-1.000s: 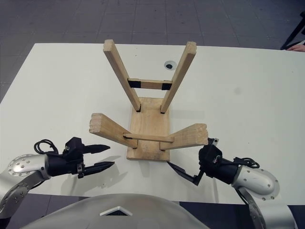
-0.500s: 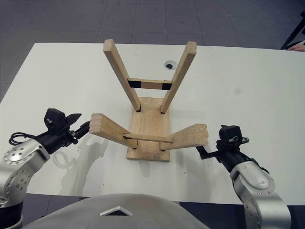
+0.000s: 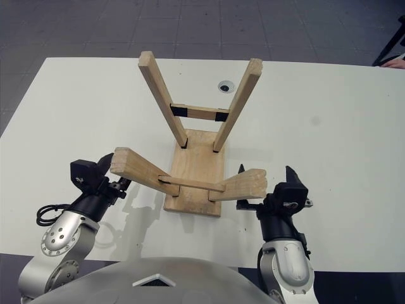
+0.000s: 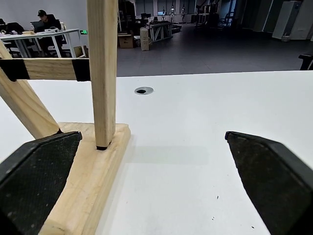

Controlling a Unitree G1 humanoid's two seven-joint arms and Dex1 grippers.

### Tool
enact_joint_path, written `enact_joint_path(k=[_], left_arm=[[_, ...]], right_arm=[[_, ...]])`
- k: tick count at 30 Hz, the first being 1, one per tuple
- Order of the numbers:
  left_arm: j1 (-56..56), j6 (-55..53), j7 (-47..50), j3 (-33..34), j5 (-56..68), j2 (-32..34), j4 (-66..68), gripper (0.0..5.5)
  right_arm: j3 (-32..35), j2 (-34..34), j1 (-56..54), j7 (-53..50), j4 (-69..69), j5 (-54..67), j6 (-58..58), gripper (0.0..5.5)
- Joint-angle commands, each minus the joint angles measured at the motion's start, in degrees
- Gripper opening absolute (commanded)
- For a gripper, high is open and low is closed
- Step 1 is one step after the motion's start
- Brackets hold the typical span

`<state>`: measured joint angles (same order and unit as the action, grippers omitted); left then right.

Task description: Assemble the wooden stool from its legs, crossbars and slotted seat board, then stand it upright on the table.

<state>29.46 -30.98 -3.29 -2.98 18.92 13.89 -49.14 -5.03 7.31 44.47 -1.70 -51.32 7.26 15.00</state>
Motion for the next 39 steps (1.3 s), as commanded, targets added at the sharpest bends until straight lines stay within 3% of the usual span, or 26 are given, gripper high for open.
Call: enact_joint_path(k=[1,5,9,15,19,24,30,39], left_arm=[[-2.05,3.18,0.87,5.12,-0.79,-1.48,3.92,3.08],[-1.69,4.28,0.14,7.51,-0.10,-2.55,5.22,3.08],[0.40,4.12,-1.42,6.42,-0.08,-2.27,4.27,3.08],[2.39,3.95,-11.54,-10.63,-2.00,5.71,-5.00,3.08],[0.59,4.06,-11.39,-17.72,-5.39,6.69,-7.16,3.08],[1.54,3.80,-10.59,-16.01,-5.55,6.36,-7.41,3.08],[1.50,4.30,-9.70,-13.79,-5.52,5.32,-5.59,3.08],[-1.03,4.18,-8.12,-9.87,-4.54,4.21,-4.19,3.08]], right_arm=[[7.21,-1.26,-1.43,-2.19,3.69,-0.79,-0.98,5.48],[14.85,-1.40,-2.80,-3.22,5.76,0.98,2.45,5.48],[14.53,-2.16,-3.03,-2.81,2.99,1.07,4.84,5.48],[-11.47,1.19,1.21,2.84,-6.80,-7.54,-5.21,5.48],[-18.15,1.79,2.12,1.30,-4.65,-14.00,-8.35,5.48],[-17.22,1.58,1.18,0.17,-3.89,-14.96,-6.91,5.48],[-6.29,1.61,-6.63,-0.17,-1.58,-12.89,-3.98,5.48],[2.31,2.08,-16.24,1.87,0.63,-10.05,-0.41,5.48]])
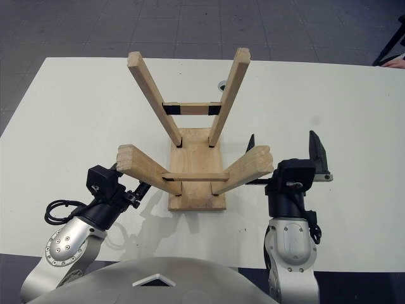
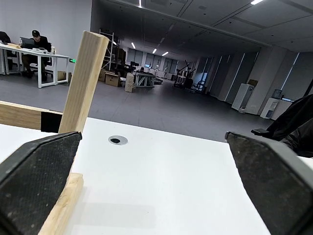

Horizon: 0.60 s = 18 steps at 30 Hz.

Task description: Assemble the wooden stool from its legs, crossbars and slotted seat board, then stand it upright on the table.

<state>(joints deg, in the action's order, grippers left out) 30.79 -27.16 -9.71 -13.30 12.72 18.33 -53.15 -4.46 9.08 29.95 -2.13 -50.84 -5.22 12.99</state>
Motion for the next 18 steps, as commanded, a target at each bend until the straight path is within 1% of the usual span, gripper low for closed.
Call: enact_joint_path(k=[1,4,9,12,14,16,18], left_arm=[[-2.98,0.43,-1.75,1.25,1.89,-0.18,-0.03,3.08],[-5.28,0.18,-1.78,3.71,3.39,-0.57,-0.53,3.08],[-8.33,-0.47,-1.47,7.15,4.96,-0.76,0.53,3.08],[-10.54,-1.26,-1.16,9.24,5.74,-0.73,1.08,3.08],[-11.78,-1.59,-1.18,10.02,5.94,-0.66,1.47,3.08],[-12.31,-1.71,-1.04,10.33,5.86,-0.93,2.46,3.08],[-12.61,-1.67,-0.84,10.21,5.73,-1.20,3.25,3.08]], right_arm=[[3.13,0.54,-1.92,2.77,0.08,3.11,2.04,5.48],[7.83,1.66,-4.64,4.18,-1.39,4.99,4.42,5.48],[17.39,5.02,-13.65,5.91,-4.49,9.73,11.30,5.48],[22.84,8.25,-21.06,6.93,-7.56,17.09,18.03,5.48],[26.05,11.50,-26.49,6.12,-9.02,27.99,21.58,5.48],[30.97,14.91,-31.45,0.55,-9.15,47.27,25.06,5.48],[33.01,20.24,-33.33,-6.54,-9.11,67.22,24.00,5.48]])
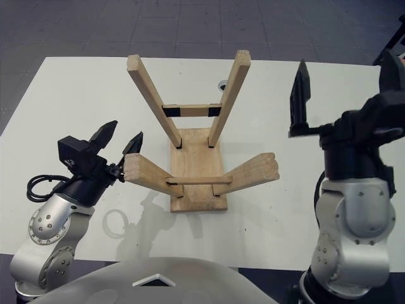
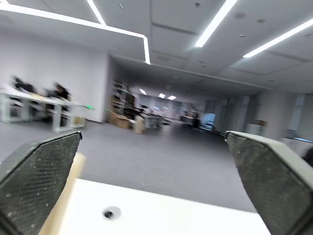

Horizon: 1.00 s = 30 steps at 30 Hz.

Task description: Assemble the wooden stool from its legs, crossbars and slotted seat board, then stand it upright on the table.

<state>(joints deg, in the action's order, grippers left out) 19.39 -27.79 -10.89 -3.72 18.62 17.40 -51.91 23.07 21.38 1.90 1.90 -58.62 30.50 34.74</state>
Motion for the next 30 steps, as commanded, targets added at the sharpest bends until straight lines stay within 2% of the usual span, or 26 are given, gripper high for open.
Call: enact_joint_path(k=[1,5,8,14,18,20,22,24,27,30], left_arm=[[-1.32,-0.89,0.39,0.50,-0.30,-0.38,2.39,3.08],[-2.01,-0.24,0.30,0.16,-0.73,-0.67,3.75,3.08],[-2.36,-0.08,0.16,0.04,-0.80,-0.68,3.98,3.08],[-2.20,0.16,-0.24,-0.14,-0.77,-0.60,4.30,3.08],[-1.59,0.15,-0.20,-0.99,-0.90,-0.73,3.96,3.08],[-1.44,0.23,-0.14,-1.21,-0.97,-0.81,3.98,3.08],[-1.43,0.26,-0.13,-1.45,-1.10,-1.01,4.08,3.08],[-1.36,0.36,-0.16,-1.72,-1.28,-1.19,4.25,3.08],[-1.49,0.41,-0.29,-2.06,-1.38,-1.25,4.48,3.08],[-1.25,0.33,-0.27,-2.17,-1.31,-1.18,4.21,3.08]], right_arm=[[5.43,11.72,-5.91,-12.71,-1.32,39.09,0.88,5.48],[6.55,22.48,-5.62,-15.97,-1.33,59.35,-3.92,5.48],[13.79,28.40,2.25,-8.95,-1.37,72.01,-2.66,5.48],[20.02,32.42,9.58,-4.79,-1.37,77.61,-0.12,5.48],[19.85,33.95,7.17,-9.44,-1.37,77.90,-5.60,5.48],[16.72,34.64,3.90,-14.02,-1.37,77.48,-9.75,5.48],[10.88,35.67,-0.65,-17.55,-1.37,76.14,-12.04,5.48],[0.66,35.24,-7.98,-21.66,-1.33,73.22,-12.73,5.48],[-10.99,32.41,-15.14,-25.53,-1.35,69.17,-12.10,5.48],[-22.86,28.83,-16.10,-25.64,-1.36,65.32,-8.03,5.48]])
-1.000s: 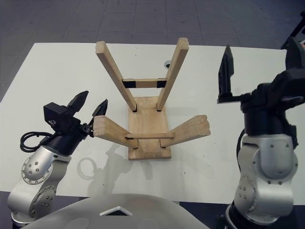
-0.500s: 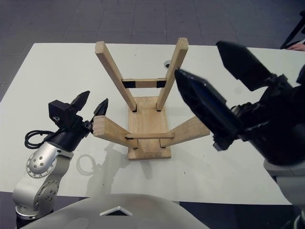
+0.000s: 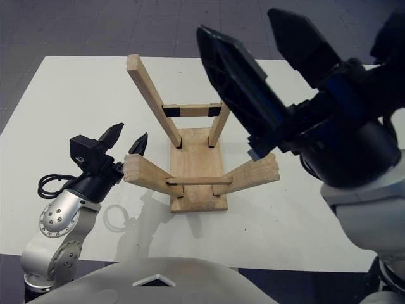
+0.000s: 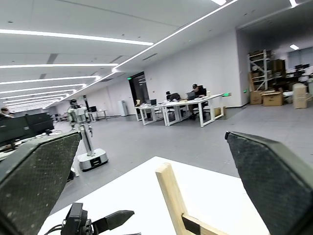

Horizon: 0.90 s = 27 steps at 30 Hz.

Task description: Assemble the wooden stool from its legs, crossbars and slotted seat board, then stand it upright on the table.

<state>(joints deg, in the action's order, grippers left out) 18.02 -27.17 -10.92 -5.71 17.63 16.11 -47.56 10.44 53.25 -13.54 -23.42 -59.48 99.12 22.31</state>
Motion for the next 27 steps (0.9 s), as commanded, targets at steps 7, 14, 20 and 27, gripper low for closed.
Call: enact_joint_path(k=[7,14,20,27], left_arm=[[0.33,-0.57,-0.09,0.02,-0.08,0.17,-0.63,3.08],[0.52,-0.10,-0.26,0.01,-0.20,0.10,-0.06,3.08],[0.71,0.19,-0.34,-0.48,-0.41,0.00,0.63,3.08],[0.90,0.46,-0.30,-0.84,-0.55,-0.11,1.08,3.08]], right_arm=[[-14.52,-2.80,13.32,7.98,-0.51,-13.13,5.98,5.48],[-12.16,-2.88,17.75,13.83,-0.51,-18.97,-1.03,5.48],[-6.48,-1.04,13.16,13.09,-0.51,-15.53,-5.23,5.48],[2.79,2.74,10.65,8.86,-0.50,-11.20,-6.93,5.48]])
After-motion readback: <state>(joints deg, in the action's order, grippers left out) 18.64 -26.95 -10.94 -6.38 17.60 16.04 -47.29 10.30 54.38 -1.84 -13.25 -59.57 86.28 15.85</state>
